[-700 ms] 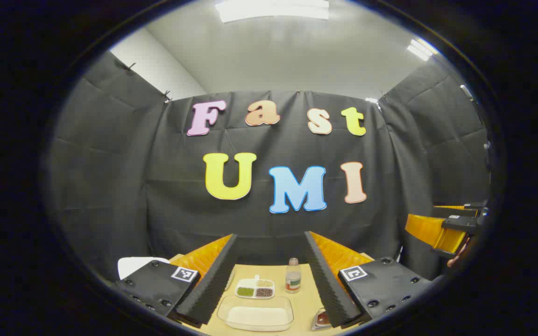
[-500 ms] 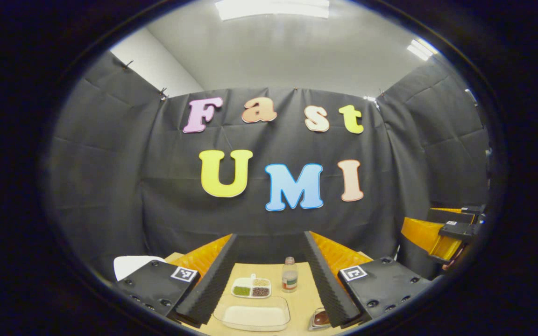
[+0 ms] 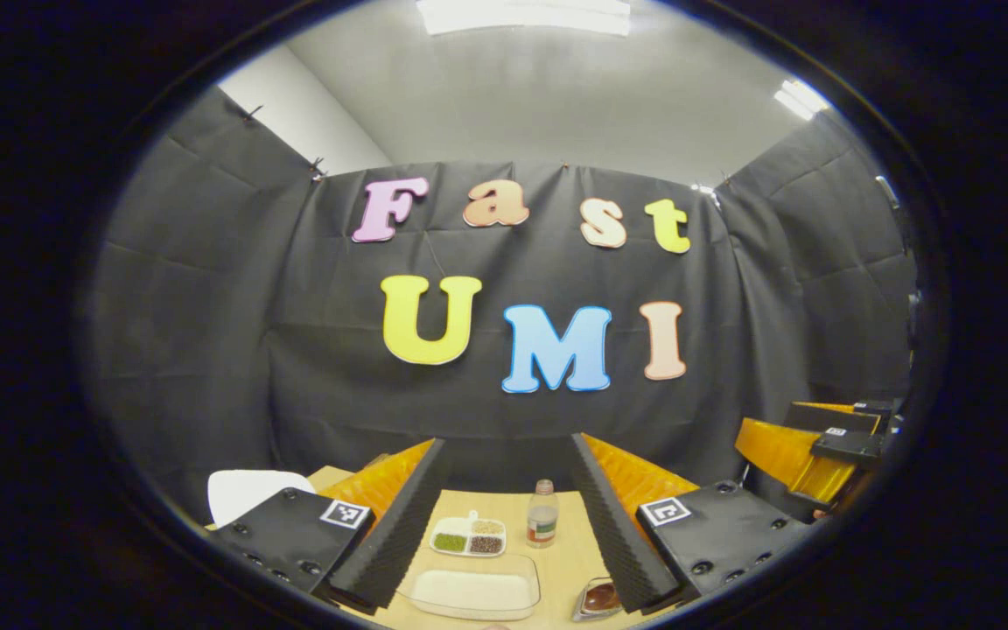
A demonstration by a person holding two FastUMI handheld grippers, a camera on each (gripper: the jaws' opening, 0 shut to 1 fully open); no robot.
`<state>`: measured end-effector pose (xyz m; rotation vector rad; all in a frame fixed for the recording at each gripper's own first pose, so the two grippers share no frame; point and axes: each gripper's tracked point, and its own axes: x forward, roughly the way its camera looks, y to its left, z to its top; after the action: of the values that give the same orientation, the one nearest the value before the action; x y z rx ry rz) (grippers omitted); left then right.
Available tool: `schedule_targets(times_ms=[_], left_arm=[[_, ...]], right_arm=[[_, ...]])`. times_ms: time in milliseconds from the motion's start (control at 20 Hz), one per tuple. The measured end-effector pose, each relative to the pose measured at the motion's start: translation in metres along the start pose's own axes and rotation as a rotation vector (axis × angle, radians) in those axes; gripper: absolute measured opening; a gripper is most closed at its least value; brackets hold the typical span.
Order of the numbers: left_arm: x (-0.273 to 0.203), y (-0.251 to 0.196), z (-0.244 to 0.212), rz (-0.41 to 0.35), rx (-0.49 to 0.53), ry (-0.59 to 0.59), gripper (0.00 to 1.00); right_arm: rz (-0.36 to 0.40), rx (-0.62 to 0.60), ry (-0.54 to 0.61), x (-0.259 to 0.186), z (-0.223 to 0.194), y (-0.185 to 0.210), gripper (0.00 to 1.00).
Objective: Close the left gripper, press the button to open the rice cooker; take a wooden spoon from the chopstick holder with the right hand, scoop a spoonful of rice and pour it into the rice cooker, then put the wooden spoon back into the chopstick holder.
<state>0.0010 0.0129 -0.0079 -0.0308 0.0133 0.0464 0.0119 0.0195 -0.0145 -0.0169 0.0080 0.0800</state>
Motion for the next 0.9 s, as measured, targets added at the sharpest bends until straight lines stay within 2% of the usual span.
schedule_targets(times_ms=[250, 650, 900], left_arm=[[-0.003, 0.012, 0.002, 0.009, -0.004, -0.007, 0.96], [-0.001, 0.045, -0.011, 0.029, 0.01, -0.001, 0.96], [0.001, 0.085, -0.045, 0.073, -0.032, 0.084, 0.94]], right_arm=[[0.025, 0.006, 0.001, 0.004, 0.002, 0.012, 0.98], [0.021, -0.004, 0.005, 0.002, -0.001, 0.02, 0.98], [0.022, -0.016, 0.008, -0.001, -0.005, 0.026, 0.98]])
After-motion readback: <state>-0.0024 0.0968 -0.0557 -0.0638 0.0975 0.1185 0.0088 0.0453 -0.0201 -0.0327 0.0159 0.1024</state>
